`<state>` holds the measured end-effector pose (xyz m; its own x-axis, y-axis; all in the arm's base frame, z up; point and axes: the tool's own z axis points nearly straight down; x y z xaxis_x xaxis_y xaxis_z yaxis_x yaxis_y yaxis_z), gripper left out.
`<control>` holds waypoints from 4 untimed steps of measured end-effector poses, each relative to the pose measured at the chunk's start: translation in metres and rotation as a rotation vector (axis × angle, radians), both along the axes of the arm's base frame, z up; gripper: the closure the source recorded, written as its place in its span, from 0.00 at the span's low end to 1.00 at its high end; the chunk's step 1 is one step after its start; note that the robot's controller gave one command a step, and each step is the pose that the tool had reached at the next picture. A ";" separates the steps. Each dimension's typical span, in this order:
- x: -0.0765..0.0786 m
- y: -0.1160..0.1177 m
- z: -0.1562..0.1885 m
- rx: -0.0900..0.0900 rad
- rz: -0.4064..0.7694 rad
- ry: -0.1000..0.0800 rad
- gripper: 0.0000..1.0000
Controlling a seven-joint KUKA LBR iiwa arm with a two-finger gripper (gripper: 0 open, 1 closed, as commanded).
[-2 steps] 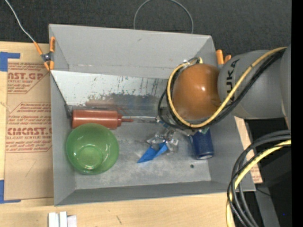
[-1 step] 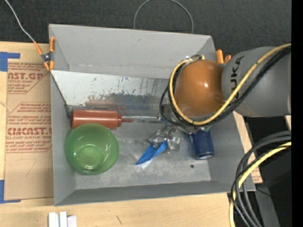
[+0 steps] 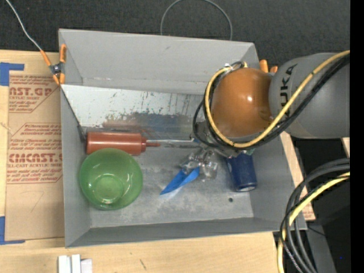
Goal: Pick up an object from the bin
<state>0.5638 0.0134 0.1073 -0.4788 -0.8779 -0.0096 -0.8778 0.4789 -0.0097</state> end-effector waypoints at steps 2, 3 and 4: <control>-0.003 0.001 0.025 0.001 0.000 0.011 1.00; -0.001 0.001 0.044 0.001 -0.001 0.002 1.00; -0.001 0.001 0.062 0.002 -0.001 0.005 1.00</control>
Offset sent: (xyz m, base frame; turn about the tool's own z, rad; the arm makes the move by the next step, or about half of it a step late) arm 0.0000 0.0000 0.0688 0.0000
